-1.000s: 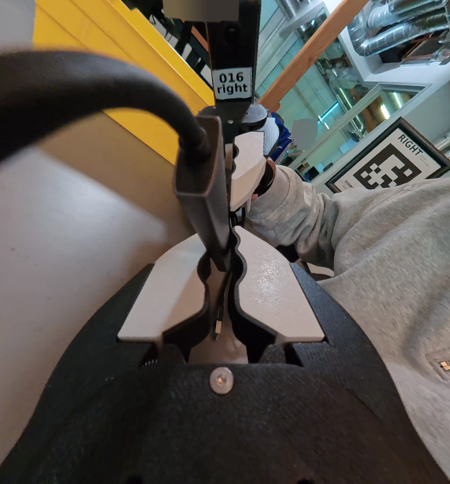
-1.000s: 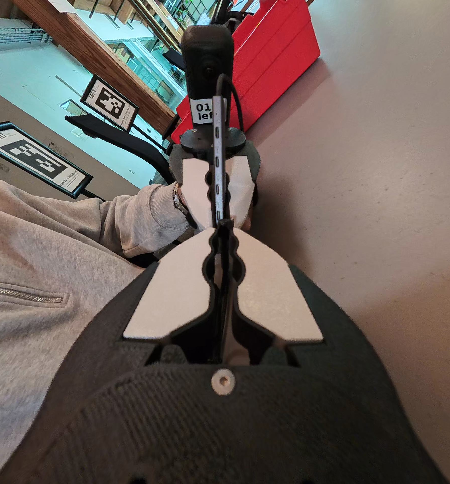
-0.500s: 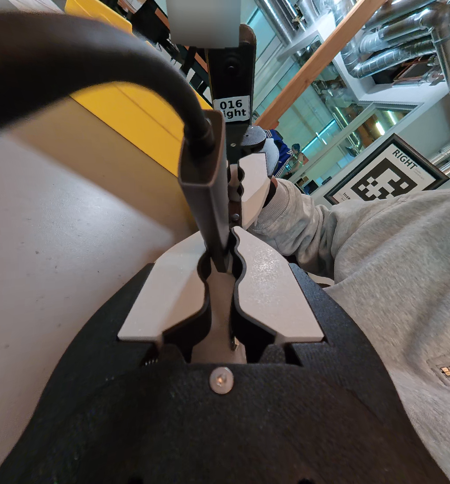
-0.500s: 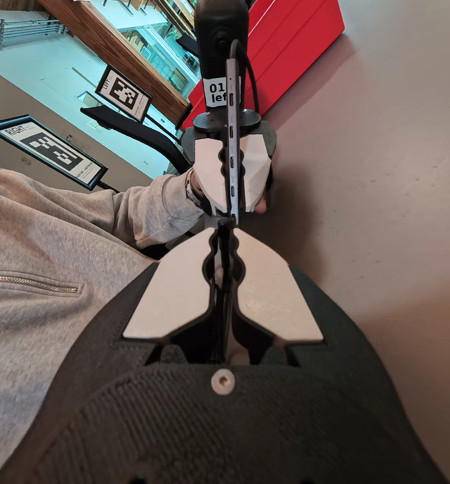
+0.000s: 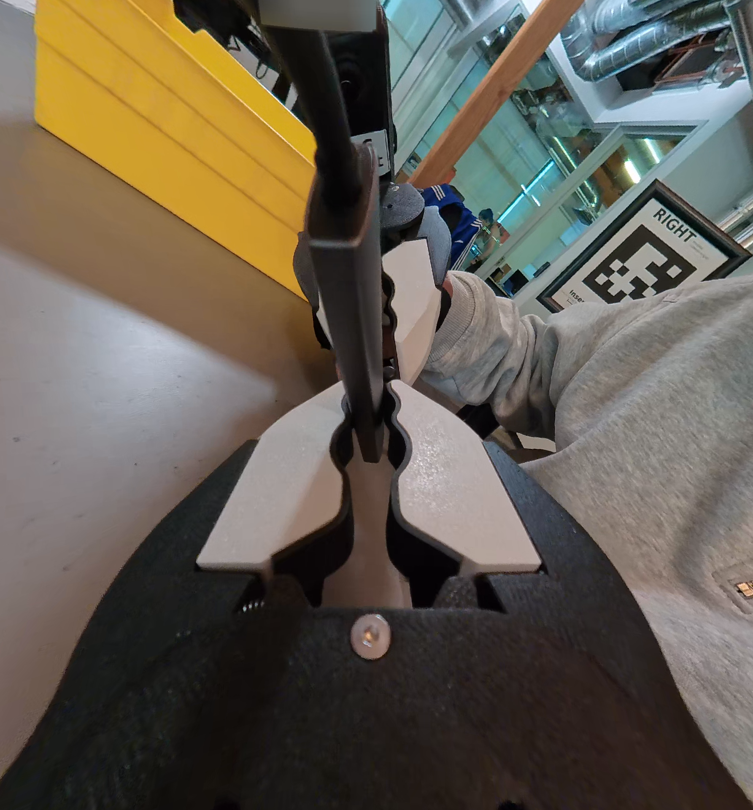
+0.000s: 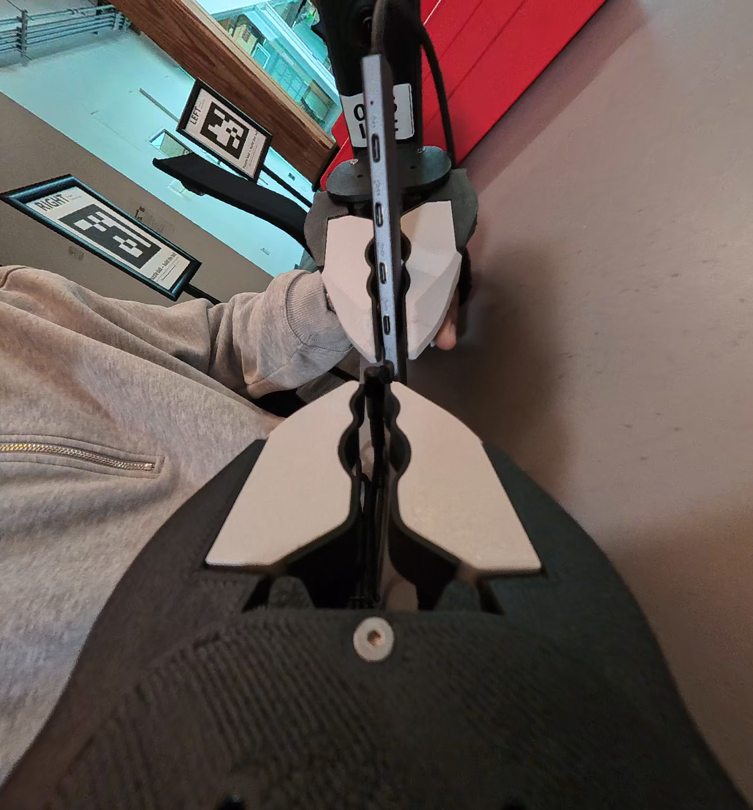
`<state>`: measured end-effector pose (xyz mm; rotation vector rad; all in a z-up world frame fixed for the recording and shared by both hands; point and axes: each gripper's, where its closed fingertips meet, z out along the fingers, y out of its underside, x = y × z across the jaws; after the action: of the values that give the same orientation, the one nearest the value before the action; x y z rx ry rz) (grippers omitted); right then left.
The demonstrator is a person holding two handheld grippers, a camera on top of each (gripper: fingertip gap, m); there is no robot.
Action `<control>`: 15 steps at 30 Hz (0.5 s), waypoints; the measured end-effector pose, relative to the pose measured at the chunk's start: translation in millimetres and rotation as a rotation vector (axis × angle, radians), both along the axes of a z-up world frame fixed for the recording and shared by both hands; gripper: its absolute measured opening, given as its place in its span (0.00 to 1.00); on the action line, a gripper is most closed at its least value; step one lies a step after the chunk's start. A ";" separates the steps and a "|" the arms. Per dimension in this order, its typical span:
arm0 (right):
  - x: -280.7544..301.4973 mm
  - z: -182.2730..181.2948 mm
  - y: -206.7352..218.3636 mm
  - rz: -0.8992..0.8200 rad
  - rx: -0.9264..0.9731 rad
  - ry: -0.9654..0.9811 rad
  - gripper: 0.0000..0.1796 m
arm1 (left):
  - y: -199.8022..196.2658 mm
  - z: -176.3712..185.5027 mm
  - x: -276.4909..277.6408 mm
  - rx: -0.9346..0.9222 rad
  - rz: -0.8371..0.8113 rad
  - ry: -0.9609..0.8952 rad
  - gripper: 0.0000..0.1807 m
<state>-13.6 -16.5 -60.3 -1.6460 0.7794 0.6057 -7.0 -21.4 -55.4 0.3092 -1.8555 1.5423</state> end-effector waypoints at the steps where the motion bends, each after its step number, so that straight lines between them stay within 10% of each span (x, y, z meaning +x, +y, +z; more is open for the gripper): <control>1: -1.1 -0.5 0.3 0.006 -0.002 0.005 0.04 | -0.1 -0.1 -0.9 0.001 -0.005 0.000 0.06; 15: 1.8 1.5 2.7 -0.014 0.016 -0.021 0.04 | 0.3 5.3 2.4 -0.044 0.010 0.047 0.05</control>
<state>-11.8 -13.8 -58.8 -1.6279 0.7685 0.5823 -4.6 -21.2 -50.1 0.3323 -1.7837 1.5676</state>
